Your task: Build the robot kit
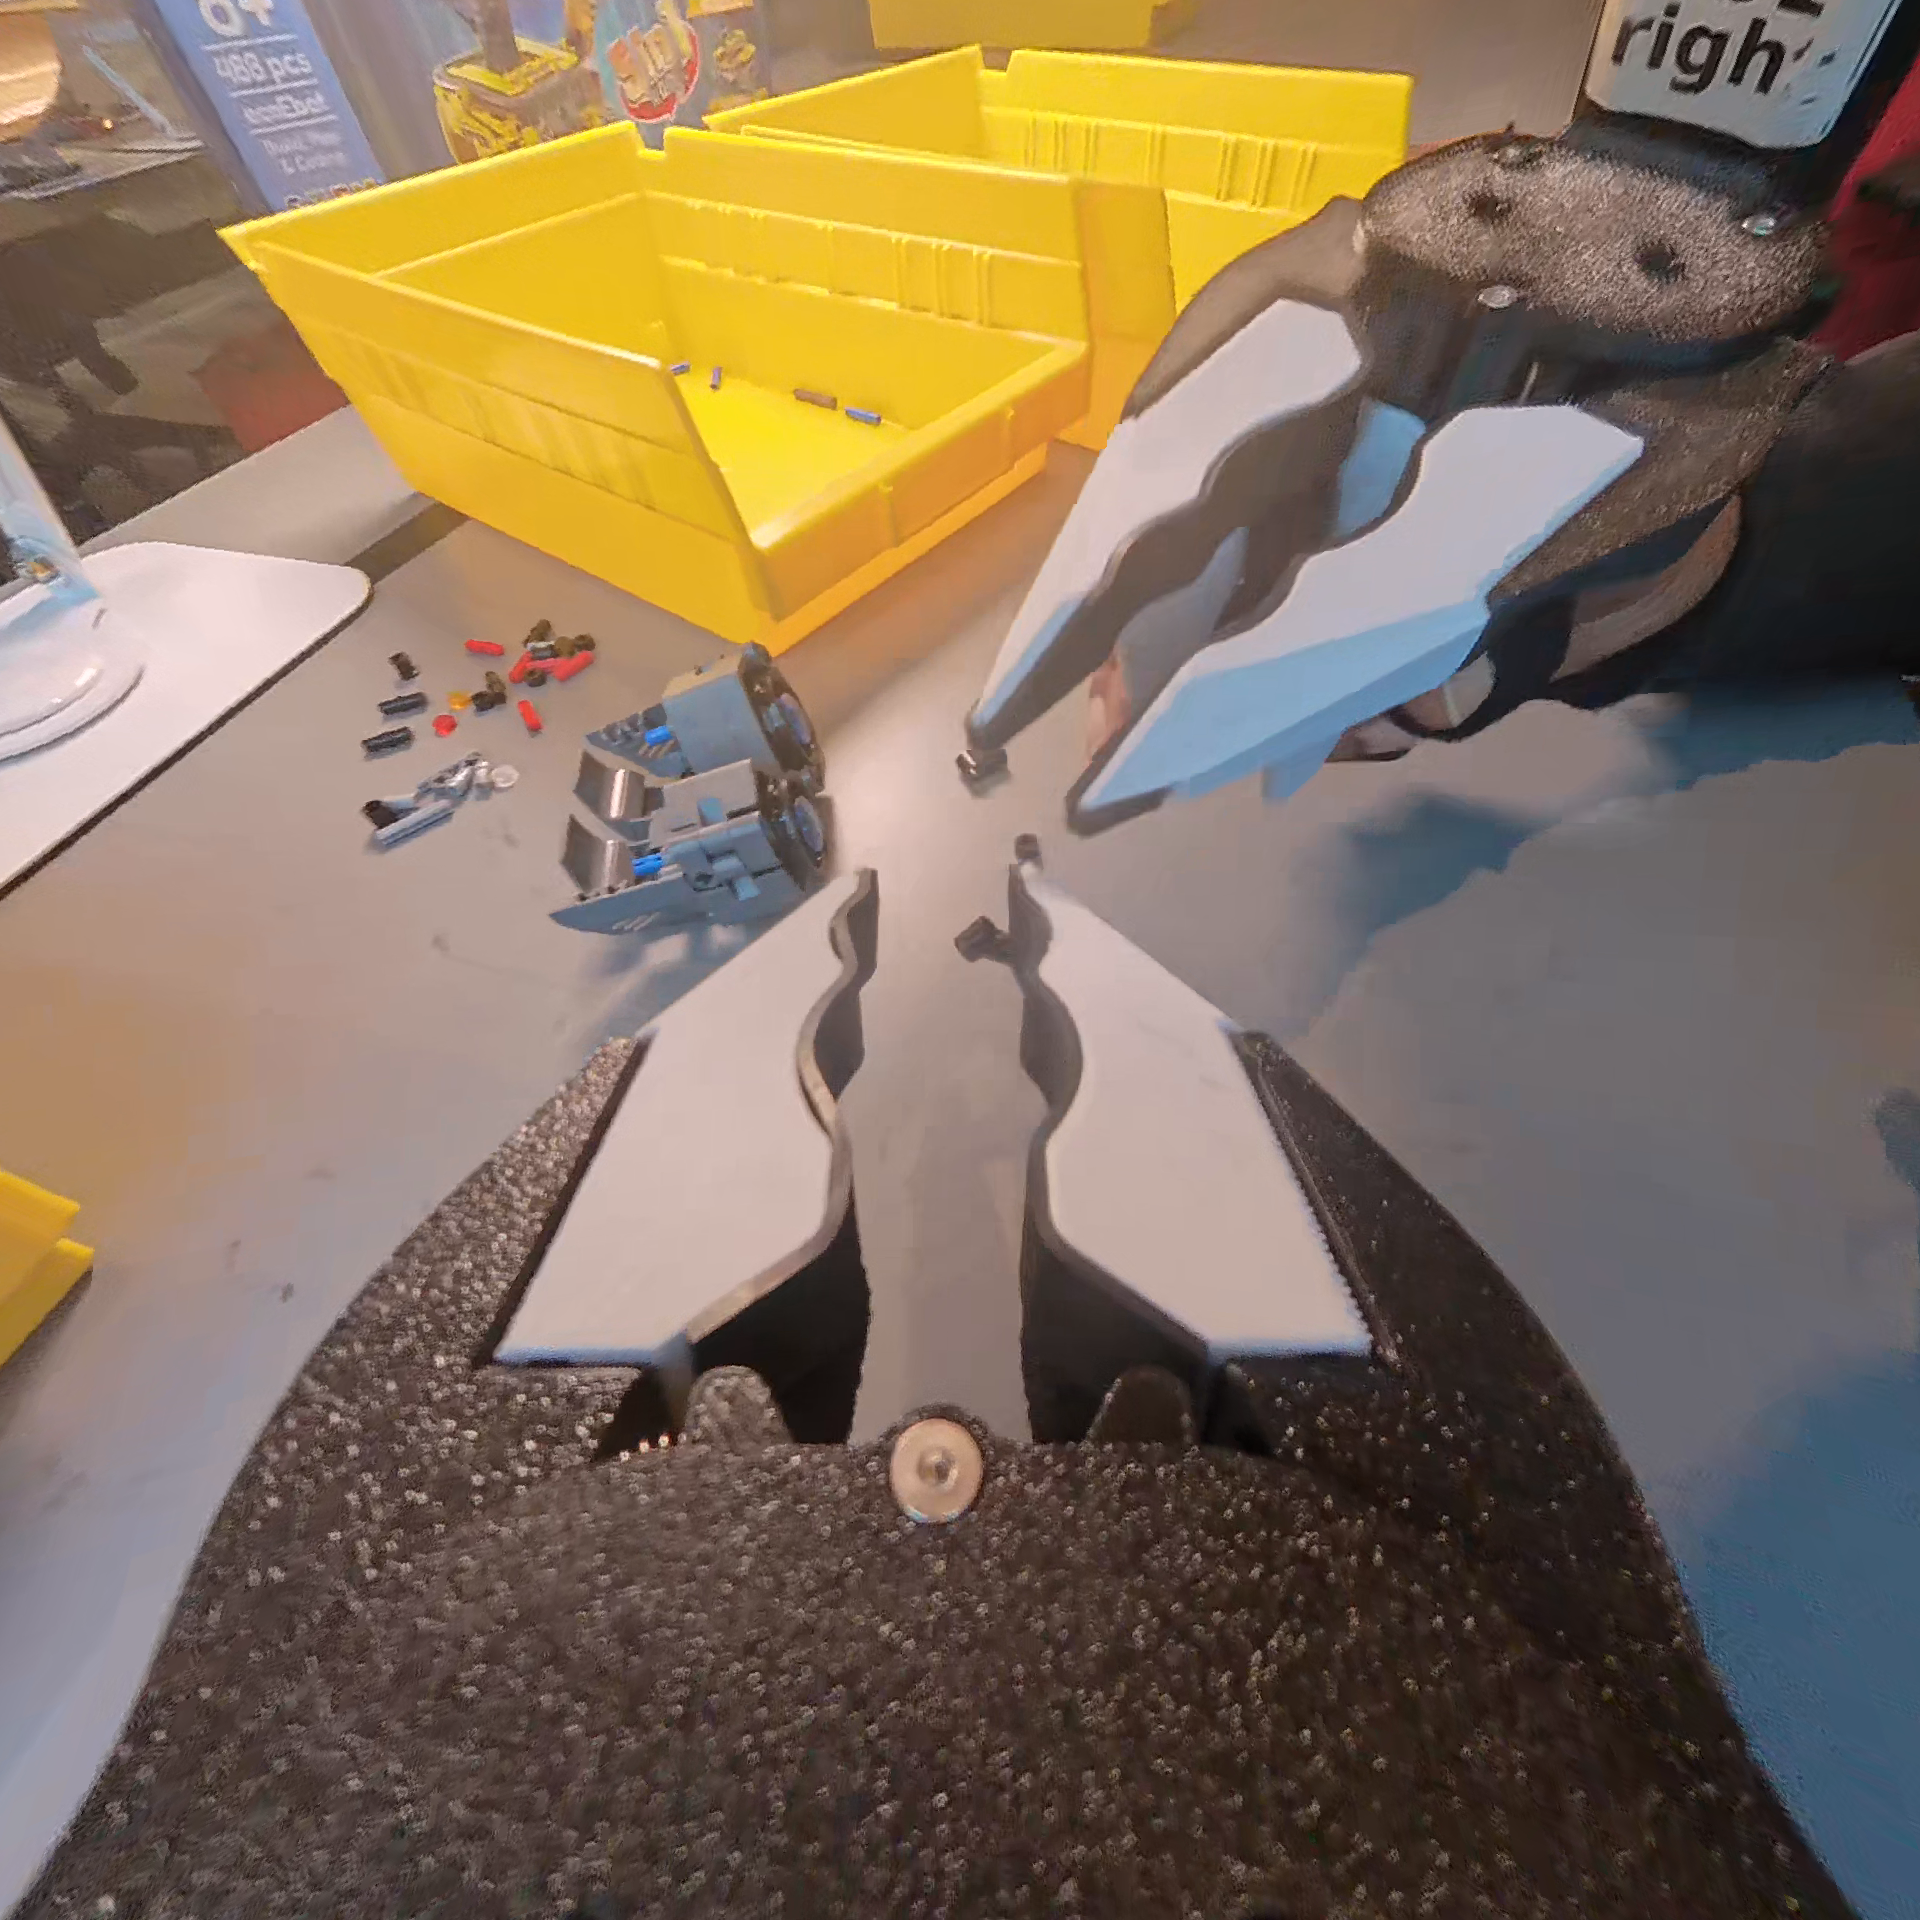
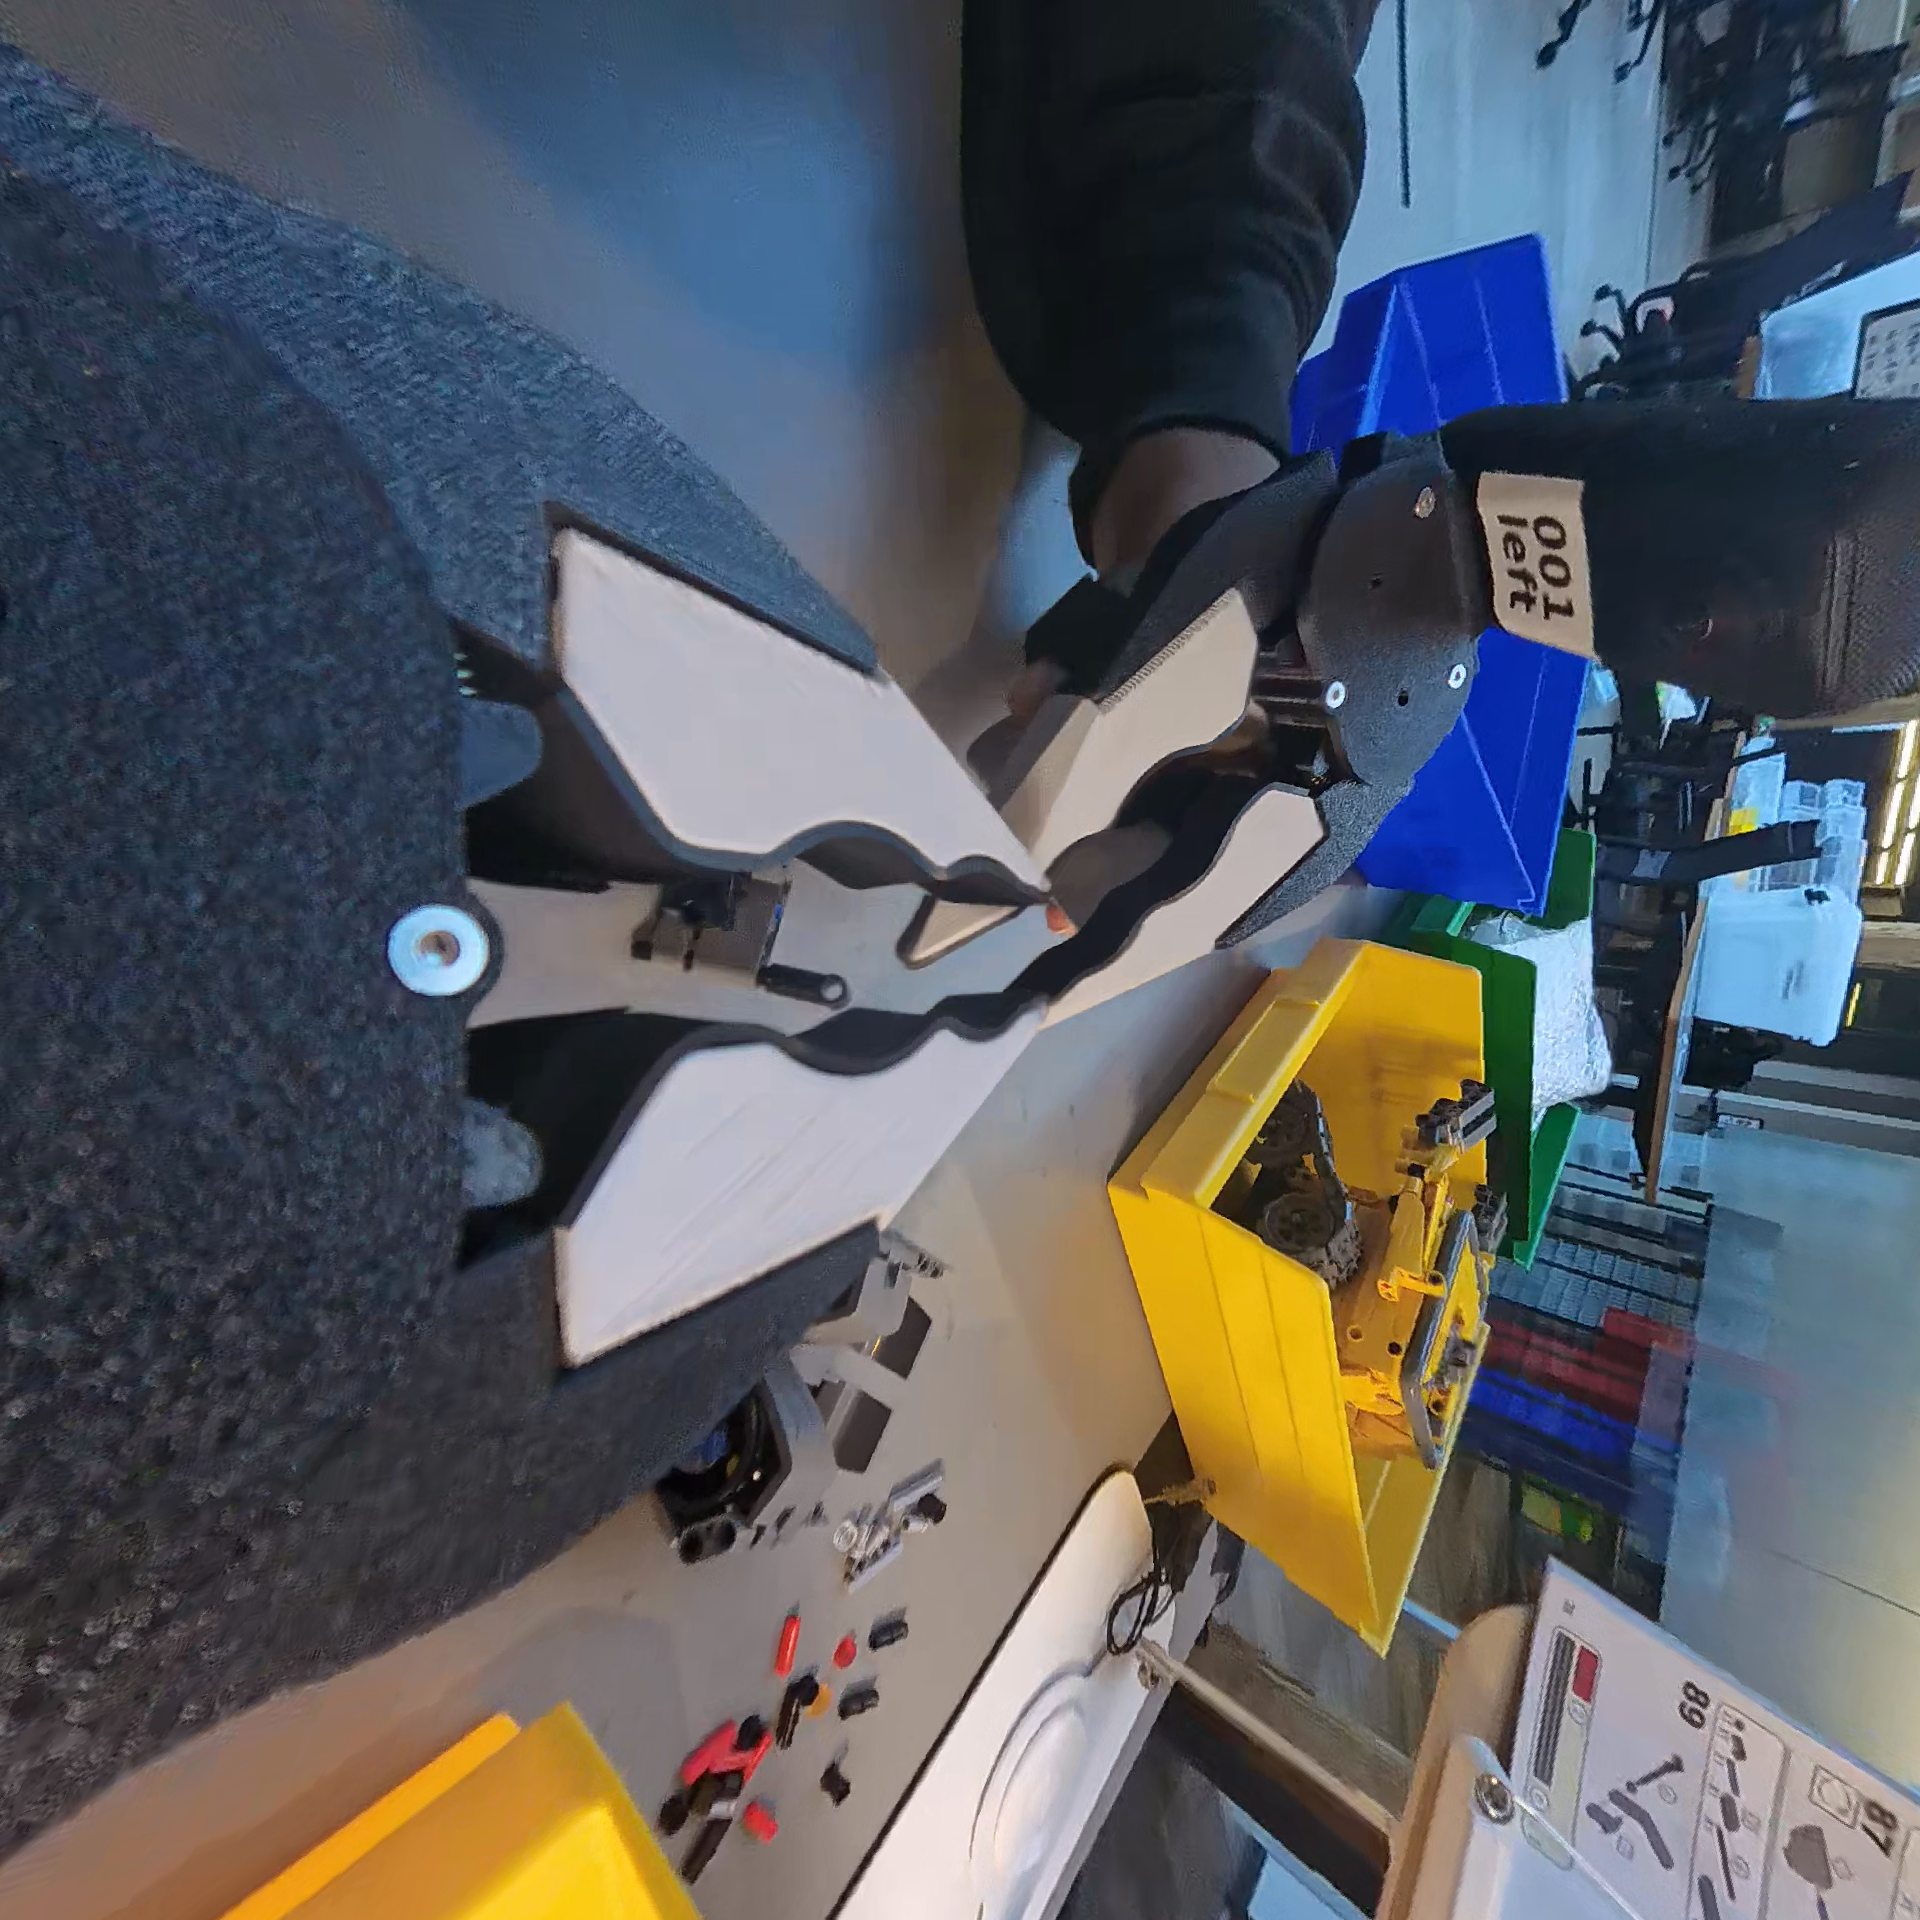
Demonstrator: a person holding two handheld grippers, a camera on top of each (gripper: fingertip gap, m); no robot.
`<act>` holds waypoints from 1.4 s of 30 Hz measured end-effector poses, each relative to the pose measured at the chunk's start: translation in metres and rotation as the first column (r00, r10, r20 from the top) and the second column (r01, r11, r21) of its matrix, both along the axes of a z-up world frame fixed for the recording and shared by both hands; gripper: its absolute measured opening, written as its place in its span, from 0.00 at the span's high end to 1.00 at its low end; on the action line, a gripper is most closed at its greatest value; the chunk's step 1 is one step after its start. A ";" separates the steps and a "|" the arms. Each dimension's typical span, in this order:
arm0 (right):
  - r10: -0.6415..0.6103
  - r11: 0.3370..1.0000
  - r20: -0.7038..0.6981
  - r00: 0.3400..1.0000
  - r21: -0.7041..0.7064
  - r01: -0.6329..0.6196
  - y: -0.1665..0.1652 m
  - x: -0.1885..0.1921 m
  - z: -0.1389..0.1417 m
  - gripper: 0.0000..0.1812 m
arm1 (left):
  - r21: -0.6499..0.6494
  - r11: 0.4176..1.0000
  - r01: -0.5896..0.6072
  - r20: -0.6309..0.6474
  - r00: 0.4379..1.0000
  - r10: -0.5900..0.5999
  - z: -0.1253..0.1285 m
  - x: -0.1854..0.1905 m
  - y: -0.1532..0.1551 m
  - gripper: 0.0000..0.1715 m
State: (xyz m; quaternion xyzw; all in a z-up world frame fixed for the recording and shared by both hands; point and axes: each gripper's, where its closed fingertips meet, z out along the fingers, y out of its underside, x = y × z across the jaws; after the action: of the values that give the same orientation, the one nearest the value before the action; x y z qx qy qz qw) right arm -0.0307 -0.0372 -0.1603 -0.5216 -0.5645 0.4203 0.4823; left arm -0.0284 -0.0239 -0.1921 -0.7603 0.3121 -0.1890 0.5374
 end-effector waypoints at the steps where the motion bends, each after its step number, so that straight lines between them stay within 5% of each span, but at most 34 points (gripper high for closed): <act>1: 0.011 1.000 0.014 1.000 -0.006 -0.011 0.004 0.003 0.001 0.89 | -0.001 1.000 -0.014 0.015 1.000 0.014 0.003 -0.006 0.000 0.86; 5: 0.063 0.998 0.025 0.998 -0.021 -0.062 0.019 0.018 0.006 0.84 | -0.017 1.000 -0.022 0.073 0.997 0.023 0.013 -0.025 -0.002 0.84; 11: 0.200 0.969 0.310 0.929 0.077 -0.234 0.009 0.034 -0.037 0.76 | -0.144 0.983 0.115 -0.019 0.993 -0.119 -0.015 -0.016 -0.020 0.77; 16: 0.086 0.935 0.481 0.872 0.263 -0.238 0.012 0.024 -0.080 0.76 | -0.193 0.975 0.113 -0.138 0.980 -0.140 -0.042 0.000 -0.019 0.75; 20: 0.095 0.948 0.464 0.881 0.228 -0.222 0.009 0.009 -0.085 0.77 | -0.181 0.982 0.061 -0.228 0.968 -0.103 -0.049 -0.005 -0.009 0.79; 27: 0.167 0.945 0.467 0.868 0.177 -0.276 -0.008 0.017 -0.081 0.90 | -0.175 0.982 -0.069 -0.190 0.981 0.036 -0.042 -0.040 0.001 0.84; 35: 0.180 0.965 0.363 0.914 0.116 -0.236 0.001 0.023 -0.057 0.90 | -0.270 0.961 0.062 0.042 0.998 -0.053 -0.029 -0.023 -0.012 0.79; 42: 0.173 0.975 0.341 0.924 0.071 -0.209 0.010 0.024 -0.055 0.90 | -0.300 0.951 0.082 -0.023 0.995 -0.093 -0.045 -0.005 -0.011 0.95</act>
State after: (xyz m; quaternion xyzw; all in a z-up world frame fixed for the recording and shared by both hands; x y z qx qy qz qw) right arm -0.0067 -0.0276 -0.2154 -0.5011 -0.7073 0.3407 0.3640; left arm -0.0333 -0.0349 -0.2367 -0.8214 0.3233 -0.2434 0.4018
